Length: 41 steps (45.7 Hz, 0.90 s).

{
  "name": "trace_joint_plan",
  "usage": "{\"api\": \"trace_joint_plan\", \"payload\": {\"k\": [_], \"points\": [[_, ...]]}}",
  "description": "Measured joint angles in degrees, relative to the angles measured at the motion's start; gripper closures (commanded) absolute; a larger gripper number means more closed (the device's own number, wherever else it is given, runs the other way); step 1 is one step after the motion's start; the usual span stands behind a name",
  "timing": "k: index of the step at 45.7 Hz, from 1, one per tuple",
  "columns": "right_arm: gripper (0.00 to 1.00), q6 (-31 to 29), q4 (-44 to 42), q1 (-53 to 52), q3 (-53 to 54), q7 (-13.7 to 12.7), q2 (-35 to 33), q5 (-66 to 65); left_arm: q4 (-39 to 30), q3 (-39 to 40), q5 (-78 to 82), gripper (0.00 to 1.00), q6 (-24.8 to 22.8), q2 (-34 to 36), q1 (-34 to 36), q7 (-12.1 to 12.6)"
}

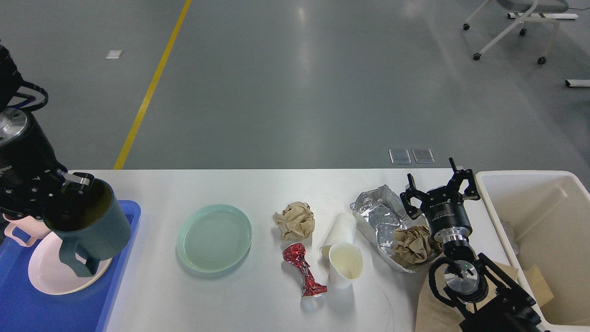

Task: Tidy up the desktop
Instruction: 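Lift the dark green cup and set it on the blue tray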

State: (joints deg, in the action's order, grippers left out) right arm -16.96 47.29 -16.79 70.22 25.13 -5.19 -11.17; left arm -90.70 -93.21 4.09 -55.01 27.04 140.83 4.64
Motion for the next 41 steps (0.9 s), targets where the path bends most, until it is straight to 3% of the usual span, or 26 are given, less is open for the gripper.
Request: {"api": "trace_joint_plan", "payload": {"k": [11, 19, 21, 29, 34, 41], "points": [[0.0, 0.0, 0.0, 0.0, 0.0, 0.0, 0.02, 0.0, 9.75, 3.78, 13.27, 1.0, 0.0, 15.65, -13.01, 0.0], [0.0, 0.0, 0.0, 0.0, 0.0, 0.0, 0.01, 0.0, 21.82, 13.68, 20.66, 1.0, 0.0, 24.11, -31.22, -0.13], [0.0, 0.0, 0.0, 0.0, 0.0, 0.0, 0.01, 0.0, 26.84, 19.91, 23.61, 1.0, 0.0, 26.31, -39.81, -0.19], [0.0, 0.0, 0.0, 0.0, 0.0, 0.0, 0.01, 0.0, 37.02, 35.28, 28.19, 1.0, 0.0, 27.39, -59.39, -1.24], [0.0, 0.0, 0.0, 0.0, 0.0, 0.0, 0.01, 0.0, 38.72, 41.25, 29.74, 1.0, 0.97, 27.22, -66.03, -1.42], [0.0, 0.0, 0.0, 0.0, 0.0, 0.0, 0.07, 0.0, 38.96, 44.6, 30.03, 1.0, 7.07, 27.21, -70.64, -1.85]]}}
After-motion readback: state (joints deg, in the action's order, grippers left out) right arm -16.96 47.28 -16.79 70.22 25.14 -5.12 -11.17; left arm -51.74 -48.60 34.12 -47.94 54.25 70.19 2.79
